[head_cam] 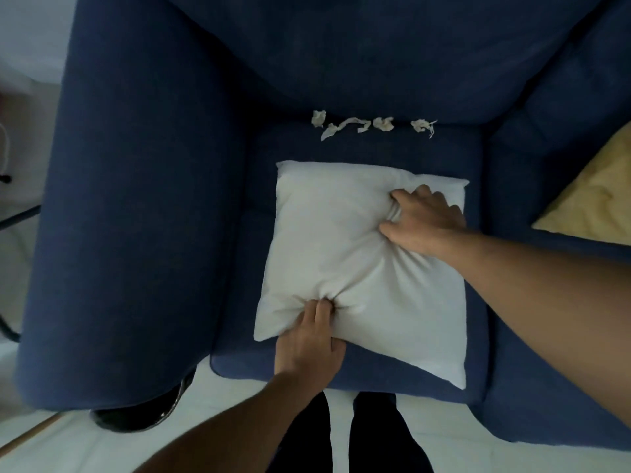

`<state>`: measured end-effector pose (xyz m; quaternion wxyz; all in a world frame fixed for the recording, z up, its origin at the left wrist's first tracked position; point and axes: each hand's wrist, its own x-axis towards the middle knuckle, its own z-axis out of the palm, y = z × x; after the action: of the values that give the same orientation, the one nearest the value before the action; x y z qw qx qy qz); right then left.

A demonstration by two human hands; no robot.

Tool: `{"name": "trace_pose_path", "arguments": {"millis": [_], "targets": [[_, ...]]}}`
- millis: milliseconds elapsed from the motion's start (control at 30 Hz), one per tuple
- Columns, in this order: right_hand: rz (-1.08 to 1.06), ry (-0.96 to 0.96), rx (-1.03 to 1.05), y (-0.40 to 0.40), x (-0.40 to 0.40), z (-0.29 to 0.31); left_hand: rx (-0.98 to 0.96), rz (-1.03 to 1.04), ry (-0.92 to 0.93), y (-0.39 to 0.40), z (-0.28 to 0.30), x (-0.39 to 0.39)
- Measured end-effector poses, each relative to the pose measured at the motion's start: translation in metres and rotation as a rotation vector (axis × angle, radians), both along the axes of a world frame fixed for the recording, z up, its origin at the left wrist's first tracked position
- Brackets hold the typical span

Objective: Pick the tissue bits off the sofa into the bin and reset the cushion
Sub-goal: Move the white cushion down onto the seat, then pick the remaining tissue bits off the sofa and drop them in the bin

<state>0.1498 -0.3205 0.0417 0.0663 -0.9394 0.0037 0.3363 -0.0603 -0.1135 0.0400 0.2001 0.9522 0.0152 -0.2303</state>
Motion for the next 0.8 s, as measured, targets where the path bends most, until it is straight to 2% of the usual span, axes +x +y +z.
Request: {"name": "trace_pose_path", "arguments": {"millis": [100,200,267,433,533,667,800], "targets": [[-0.028,-0.009,0.04,-0.003,-0.001,-0.005,-0.139,-0.128,-0.086,0.02,0.013,0.016],[-0.044,-0.011,0.078,-0.005,-0.005,-0.009,-0.412,-0.239,-0.119,0.04,0.03,0.065],[-0.046,-0.031,0.096,-0.007,-0.009,-0.013,-0.422,-0.212,-0.186,0.044,0.035,0.117],[0.048,-0.144,0.088,-0.013,-0.02,-0.023,-0.287,0.328,-0.033,0.022,0.005,0.27],[0.041,-0.177,0.105,-0.013,-0.024,-0.029,-0.28,0.547,0.021,0.018,-0.029,0.335],[0.028,-0.194,0.115,-0.013,-0.027,-0.033,-0.281,0.75,0.183,0.009,-0.056,0.367],[0.043,-0.221,0.117,-0.016,-0.03,-0.036,-0.404,0.875,0.177,-0.004,-0.067,0.375]]}}
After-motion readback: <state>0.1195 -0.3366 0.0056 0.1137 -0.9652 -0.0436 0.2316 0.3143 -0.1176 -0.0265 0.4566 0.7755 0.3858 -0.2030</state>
